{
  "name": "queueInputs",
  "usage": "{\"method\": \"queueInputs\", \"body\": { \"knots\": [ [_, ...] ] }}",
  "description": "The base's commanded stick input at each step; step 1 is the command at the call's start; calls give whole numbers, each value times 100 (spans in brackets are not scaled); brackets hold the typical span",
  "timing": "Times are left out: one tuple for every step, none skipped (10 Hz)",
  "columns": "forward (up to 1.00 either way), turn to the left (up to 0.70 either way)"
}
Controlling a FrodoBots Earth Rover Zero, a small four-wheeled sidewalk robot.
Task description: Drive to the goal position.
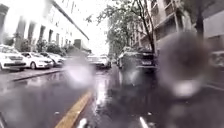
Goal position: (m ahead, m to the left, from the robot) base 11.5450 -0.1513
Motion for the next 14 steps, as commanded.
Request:
{"method": "queueInputs", "body": {
  "knots": [
    [70,0],
    [70,0],
    [70,0],
    [70,0],
    [70,0],
    [70,0],
    [70,0],
    [70,0],
    [70,0],
    [70,0],
    [70,0],
    [70,-7],
    [70,-14],
    [70,-11]
  ]
}}
